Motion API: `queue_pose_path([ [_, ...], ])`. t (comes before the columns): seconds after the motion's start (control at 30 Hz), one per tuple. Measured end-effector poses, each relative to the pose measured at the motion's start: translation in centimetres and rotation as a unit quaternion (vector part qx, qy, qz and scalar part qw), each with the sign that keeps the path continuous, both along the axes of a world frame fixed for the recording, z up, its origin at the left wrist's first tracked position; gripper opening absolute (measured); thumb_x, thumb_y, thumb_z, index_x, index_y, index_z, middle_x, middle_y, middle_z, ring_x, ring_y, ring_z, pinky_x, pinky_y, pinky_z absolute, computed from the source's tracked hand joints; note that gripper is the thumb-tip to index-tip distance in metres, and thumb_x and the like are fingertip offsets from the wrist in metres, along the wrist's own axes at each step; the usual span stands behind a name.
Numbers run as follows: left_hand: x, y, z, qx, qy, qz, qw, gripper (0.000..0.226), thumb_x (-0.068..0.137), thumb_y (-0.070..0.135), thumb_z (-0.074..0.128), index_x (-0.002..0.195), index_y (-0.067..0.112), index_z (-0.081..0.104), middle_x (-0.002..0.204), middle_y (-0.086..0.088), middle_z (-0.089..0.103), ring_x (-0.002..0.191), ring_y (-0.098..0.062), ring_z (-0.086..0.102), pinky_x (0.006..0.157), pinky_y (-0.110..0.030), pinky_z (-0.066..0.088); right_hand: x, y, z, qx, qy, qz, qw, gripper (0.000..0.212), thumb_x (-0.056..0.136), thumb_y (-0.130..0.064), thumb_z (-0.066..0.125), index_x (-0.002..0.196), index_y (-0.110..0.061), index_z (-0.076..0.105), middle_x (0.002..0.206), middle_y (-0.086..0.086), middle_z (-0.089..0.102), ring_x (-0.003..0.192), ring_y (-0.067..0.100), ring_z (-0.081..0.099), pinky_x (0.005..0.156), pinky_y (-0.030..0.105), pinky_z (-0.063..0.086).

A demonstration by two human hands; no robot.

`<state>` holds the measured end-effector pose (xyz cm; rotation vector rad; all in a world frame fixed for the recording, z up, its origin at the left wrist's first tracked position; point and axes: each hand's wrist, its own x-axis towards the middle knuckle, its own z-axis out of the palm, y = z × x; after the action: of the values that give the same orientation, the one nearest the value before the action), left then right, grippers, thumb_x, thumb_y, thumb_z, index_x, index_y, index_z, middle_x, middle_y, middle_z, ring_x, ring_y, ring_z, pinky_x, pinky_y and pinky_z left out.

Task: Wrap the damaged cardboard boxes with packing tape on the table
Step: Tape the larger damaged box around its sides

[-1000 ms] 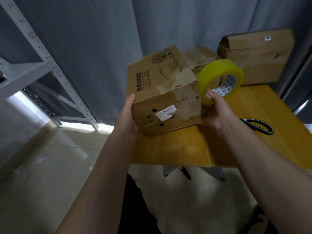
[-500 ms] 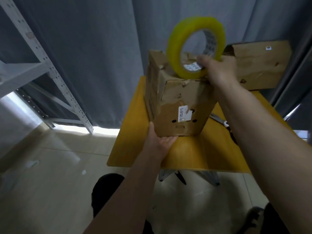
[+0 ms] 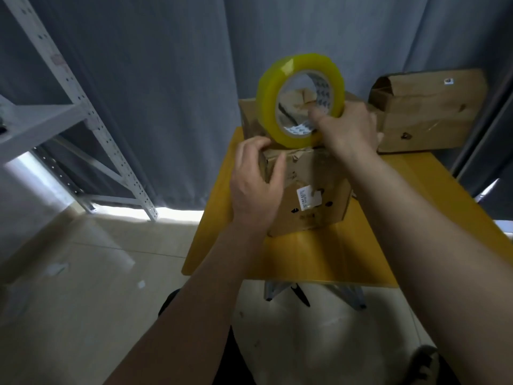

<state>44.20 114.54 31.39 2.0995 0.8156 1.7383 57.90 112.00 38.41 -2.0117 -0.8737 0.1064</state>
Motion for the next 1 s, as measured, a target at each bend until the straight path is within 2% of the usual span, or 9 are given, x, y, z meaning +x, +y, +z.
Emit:
queue_pose_path([
  [0.1, 0.2, -0.1, -0.9, -0.027, -0.007, 0.006, 1.0, 0.025, 0.086, 0.014, 0.071, 0.102, -0.001, 0.06, 0.105, -0.013, 0.06, 0.099, -0.024, 0.059, 0.087, -0.037, 0.05, -0.1, -0.2, -0.1, 0.011, -0.017, 0.021, 1.0, 0.03, 0.087, -0.054, 0.055, 0.084, -0.025, 0.059, 0.114, 0.006, 0.064, 0.122, 0.032, 0.047, 0.099, 0.044, 0.036],
  [0.17, 0.3, 0.2, -1.4, -0.016, -0.016, 0.017, 1.0, 0.021, 0.086, 0.015, 0.071, 0.099, 0.0, 0.062, 0.104, -0.011, 0.062, 0.1, -0.024, 0.06, 0.089, -0.046, 0.047, 0.2, -0.4, 0.2, 0.038, 0.002, 0.037, 0.999, 0.036, 0.086, -0.051, 0.057, 0.09, -0.017, 0.065, 0.105, 0.008, 0.068, 0.107, 0.032, 0.058, 0.091, 0.044, 0.047],
  [0.33, 0.2, 0.5, -1.9, 0.022, 0.015, 0.043, 0.999, 0.018, 0.087, 0.016, 0.07, 0.098, 0.002, 0.067, 0.106, -0.009, 0.067, 0.106, -0.022, 0.063, 0.092, -0.041, 0.041, 1.8, -1.4, 1.0, 0.113, 0.02, 0.065, 0.991, 0.031, 0.089, -0.039, 0.059, 0.089, -0.01, 0.07, 0.089, 0.011, 0.07, 0.087, 0.029, 0.065, 0.078, 0.043, 0.051],
  [0.43, 0.1, 0.9, -1.9, 0.023, 0.025, 0.038, 0.999, 0.018, 0.087, 0.017, 0.07, 0.097, 0.002, 0.068, 0.106, -0.009, 0.068, 0.106, -0.023, 0.063, 0.091, -0.04, 0.041, 3.3, -1.7, 1.0, 0.161, 0.045, 0.057, 0.984, 0.016, 0.092, -0.03, 0.058, 0.081, -0.019, 0.063, 0.081, 0.001, 0.064, 0.083, 0.019, 0.061, 0.073, 0.031, 0.048],
  [0.53, 0.0, 1.0, -1.8, 0.015, 0.036, 0.028, 0.999, 0.023, 0.088, 0.024, 0.065, 0.097, 0.003, 0.067, 0.107, -0.009, 0.067, 0.107, -0.021, 0.062, 0.091, -0.039, 0.04, 4.7, -2.2, 1.3, 0.221, 0.081, 0.028, 0.972, 0.006, 0.09, -0.02, 0.058, 0.09, -0.015, 0.06, 0.087, 0.002, 0.06, 0.08, 0.011, 0.057, 0.059, 0.012, 0.043],
  [0.6, 0.1, 1.0, -1.9, 0.017, 0.035, 0.025, 0.999, 0.021, 0.089, 0.022, 0.066, 0.097, 0.002, 0.066, 0.106, -0.009, 0.066, 0.107, -0.022, 0.062, 0.091, -0.041, 0.041, 5.1, -2.3, 1.0, 0.225, 0.097, 0.02, 0.969, 0.015, 0.09, -0.023, 0.058, 0.096, -0.01, 0.061, 0.094, 0.007, 0.062, 0.086, 0.015, 0.06, 0.064, 0.016, 0.046],
  [0.67, 0.2, 0.9, -2.0, 0.021, 0.026, 0.027, 0.999, 0.018, 0.089, 0.019, 0.066, 0.095, 0.002, 0.066, 0.104, -0.01, 0.066, 0.105, -0.024, 0.062, 0.089, -0.045, 0.044, 5.1, -2.1, 0.5, 0.235, 0.148, 0.027, 0.96, 0.017, 0.09, -0.026, 0.06, 0.091, -0.009, 0.062, 0.092, 0.007, 0.064, 0.084, 0.016, 0.062, 0.066, 0.024, 0.047],
  [0.77, 0.6, 0.8, -1.7, 0.021, 0.007, 0.036, 0.999, 0.02, 0.09, 0.022, 0.062, 0.09, 0.002, 0.065, 0.097, -0.008, 0.065, 0.098, -0.024, 0.062, 0.085, -0.051, 0.046, 4.8, -1.7, -0.1, 0.252, 0.265, 0.047, 0.929, 0.018, 0.089, -0.023, 0.065, 0.073, -0.019, 0.058, 0.076, -0.006, 0.063, 0.068, 0.006, 0.061, 0.052, 0.014, 0.048],
  [1.0, 0.6, 1.3, -1.8, 0.046, 0.017, 0.047, 0.998, 0.023, 0.09, 0.024, 0.061, 0.087, 0.001, 0.065, 0.094, -0.009, 0.068, 0.097, -0.025, 0.065, 0.089, -0.052, 0.046, 5.8, -1.7, -0.2, 0.234, 0.162, 0.059, 0.957, 0.019, 0.095, -0.027, 0.057, 0.076, -0.029, 0.059, 0.079, -0.014, 0.063, 0.077, 0.003, 0.061, 0.071, 0.025, 0.051],
])
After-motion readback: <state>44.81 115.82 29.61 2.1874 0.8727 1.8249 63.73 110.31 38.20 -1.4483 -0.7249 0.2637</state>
